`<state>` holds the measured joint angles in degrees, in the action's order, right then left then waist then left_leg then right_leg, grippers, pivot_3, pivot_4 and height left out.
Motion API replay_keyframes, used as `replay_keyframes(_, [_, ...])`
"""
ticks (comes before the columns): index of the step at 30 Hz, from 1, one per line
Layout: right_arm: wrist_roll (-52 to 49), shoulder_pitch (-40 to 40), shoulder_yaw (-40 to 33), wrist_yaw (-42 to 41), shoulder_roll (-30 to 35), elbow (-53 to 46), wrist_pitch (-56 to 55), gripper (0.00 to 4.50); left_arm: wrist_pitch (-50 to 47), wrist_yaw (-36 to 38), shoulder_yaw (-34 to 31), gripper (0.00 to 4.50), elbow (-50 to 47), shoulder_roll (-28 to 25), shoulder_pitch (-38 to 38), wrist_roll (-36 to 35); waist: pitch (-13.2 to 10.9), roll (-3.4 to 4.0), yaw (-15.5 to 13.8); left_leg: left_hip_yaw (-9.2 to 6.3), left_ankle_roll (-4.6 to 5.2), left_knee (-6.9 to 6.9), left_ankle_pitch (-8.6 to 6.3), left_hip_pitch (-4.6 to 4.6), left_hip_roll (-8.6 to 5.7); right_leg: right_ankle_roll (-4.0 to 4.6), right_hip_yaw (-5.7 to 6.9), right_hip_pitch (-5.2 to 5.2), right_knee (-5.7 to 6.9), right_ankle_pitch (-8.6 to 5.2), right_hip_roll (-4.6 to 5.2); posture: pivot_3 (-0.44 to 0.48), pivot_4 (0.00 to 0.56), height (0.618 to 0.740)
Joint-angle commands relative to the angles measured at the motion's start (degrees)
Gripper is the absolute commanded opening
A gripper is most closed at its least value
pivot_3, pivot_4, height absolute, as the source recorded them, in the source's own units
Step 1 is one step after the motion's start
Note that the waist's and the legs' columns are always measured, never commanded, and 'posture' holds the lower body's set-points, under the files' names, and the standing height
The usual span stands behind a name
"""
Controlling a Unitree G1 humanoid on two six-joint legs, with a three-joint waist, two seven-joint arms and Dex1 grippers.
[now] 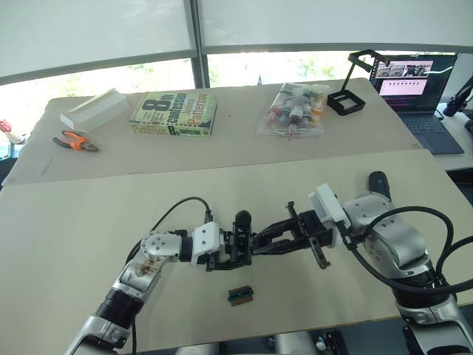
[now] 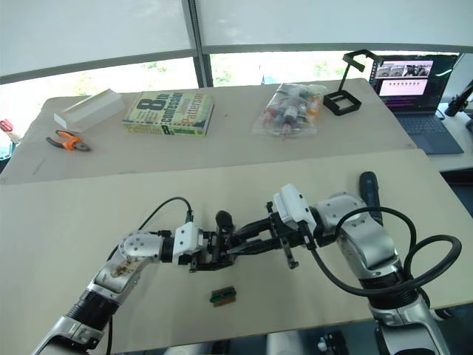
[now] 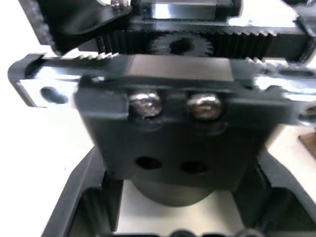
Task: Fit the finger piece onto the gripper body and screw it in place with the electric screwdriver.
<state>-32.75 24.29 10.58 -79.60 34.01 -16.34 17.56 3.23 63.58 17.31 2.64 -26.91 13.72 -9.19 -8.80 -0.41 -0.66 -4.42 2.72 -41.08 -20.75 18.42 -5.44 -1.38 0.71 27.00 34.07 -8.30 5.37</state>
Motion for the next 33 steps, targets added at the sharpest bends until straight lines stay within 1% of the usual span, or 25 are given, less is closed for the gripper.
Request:
replay_keyframes(1, [-0.5,0.2,0.8,1.2,-1.6,-2.1,-0.3,0.35,-2.2,-3.1,-0.1,2.35,-2.6,1.0,-2.0,0.2,0.0,0.0,0.0,0.0,0.0,0.0,0.0,0.0,0.0,0.0,0.0,0.0,-0.01,0.0,0.0,0.0,0.15,0.74])
replay_keyframes(4, [0.0,0.2,1.8,2.1,-2.8,-1.8,-0.2,0.35,-3.7,-5.7,-0.1,2.35,-3.3,2.0,-2.2,0.9,0.0,0.02,-0.2,0.0,0.0,-0.01,0.0,0.0,-0.01,-0.01,0.01,-0.01,-0.01,0.0,0.01,0.0,0.15,0.74])
replay_keyframes(8, [1.2,0.3,3.4,3.0,-3.6,-0.6,-0.3,0.35,-4.2,-7.2,0.0,2.35,-2.9,2.8,-1.7,1.6,0.0,0.05,-0.6,-0.01,0.01,-0.13,0.0,-0.01,-0.03,-0.02,0.02,-0.11,-0.01,0.01,0.02,0.0,0.15,0.74])
replay_keyframes(14, [3.9,1.0,4.6,4.3,-4.7,2.7,-0.9,0.35,-4.3,-7.8,0.3,2.35,-2.9,3.2,-1.4,2.2,0.0,0.06,-0.8,-0.03,0.02,-0.17,-0.01,-0.2,-0.03,-0.02,0.02,-0.35,-0.01,0.02,0.01,0.0,0.15,0.74])
replay_keyframes(20, [5.8,2.7,6.8,7.0,-6.2,1.4,1.7,0.35,-4.3,-7.6,0.4,2.35,-3.1,3.2,-1.2,2.3,0.0,0.06,-0.7,-0.03,0.03,-0.18,-0.01,-0.2,-0.03,-0.03,0.02,-0.34,-0.01,0.02,0.01,0.0,0.15,0.74])
replay_keyframes(28, [6.8,3.7,7.7,7.0,-4.9,1.2,3.6,0.35,-4.5,-7.5,0.2,2.35,-3.1,3.3,-0.4,2.3,0.0,0.06,-0.8,-0.06,0.04,-0.19,-0.02,-0.2,-0.04,-0.03,0.04,-0.36,-0.02,0.02,0.0,0.0,0.15,0.74])
replay_keyframes(33, [5.5,4.0,6.3,6.8,-4.1,0.9,4.4,0.35,-4.4,-7.4,0.2,2.35,-3.2,3.1,-0.5,2.4,0.0,0.06,-0.7,-0.05,0.04,-0.18,-0.02,-0.2,-0.04,-0.04,0.04,-0.36,-0.03,0.02,0.0,0.0,0.15,0.74])
